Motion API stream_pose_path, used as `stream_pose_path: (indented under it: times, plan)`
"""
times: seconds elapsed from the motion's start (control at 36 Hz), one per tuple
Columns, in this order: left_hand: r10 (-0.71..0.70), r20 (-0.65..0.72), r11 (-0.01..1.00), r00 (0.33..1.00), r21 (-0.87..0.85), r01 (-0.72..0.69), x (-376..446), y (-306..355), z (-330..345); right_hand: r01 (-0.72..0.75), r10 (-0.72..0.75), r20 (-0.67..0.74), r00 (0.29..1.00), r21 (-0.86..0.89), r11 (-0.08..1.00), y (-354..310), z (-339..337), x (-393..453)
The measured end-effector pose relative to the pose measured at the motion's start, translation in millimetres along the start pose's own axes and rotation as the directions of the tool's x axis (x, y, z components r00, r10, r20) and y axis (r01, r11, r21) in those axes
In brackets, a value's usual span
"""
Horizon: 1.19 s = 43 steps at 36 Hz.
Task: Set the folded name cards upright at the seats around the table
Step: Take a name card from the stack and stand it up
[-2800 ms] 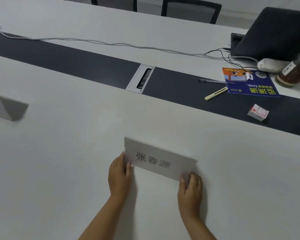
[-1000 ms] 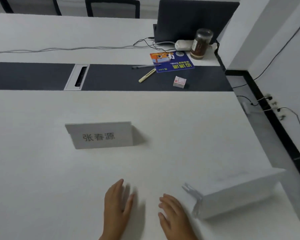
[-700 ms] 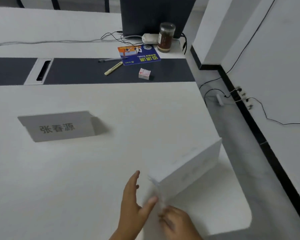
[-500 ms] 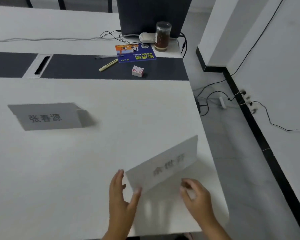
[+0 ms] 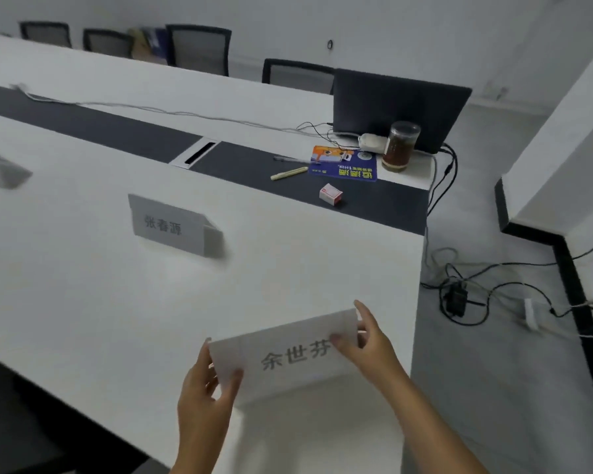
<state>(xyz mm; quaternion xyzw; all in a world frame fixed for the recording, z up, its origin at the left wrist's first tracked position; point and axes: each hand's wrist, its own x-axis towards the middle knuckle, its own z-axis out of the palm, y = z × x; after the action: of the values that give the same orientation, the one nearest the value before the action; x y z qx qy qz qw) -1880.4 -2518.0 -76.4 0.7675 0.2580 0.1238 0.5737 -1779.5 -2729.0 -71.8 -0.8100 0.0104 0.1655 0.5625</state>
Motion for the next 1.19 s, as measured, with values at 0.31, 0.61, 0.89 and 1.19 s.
stream_pose_path:
  times: [0.31, 0.61, 0.89, 1.19]
  plan:
    - [-0.004, -0.14, 0.991, 0.99, -0.131, -0.014, 9, 12, 46, 0.01, -0.01, 0.057, 0.998, 0.008, 1.0, -2, -46, 36]
    - [-0.037, -0.422, 0.99, 0.906, -0.142, -0.026, 10, 36, 127, 0.103, -0.102, 0.253, 0.962, 0.007, 0.995, -8, -101, 114]
    - [-0.099, -0.589, 0.985, 0.802, -0.172, -0.005, -14, 82, 209, 0.24, -0.223, 0.432, 0.874, 0.015, 0.971, -19, -166, 162]
    - [-0.199, -0.705, 0.979, 0.681, -0.178, 0.103, 23, 96, 252, 0.28, -0.236, 0.585, 0.776, 0.015, 0.96, -36, -164, 232]
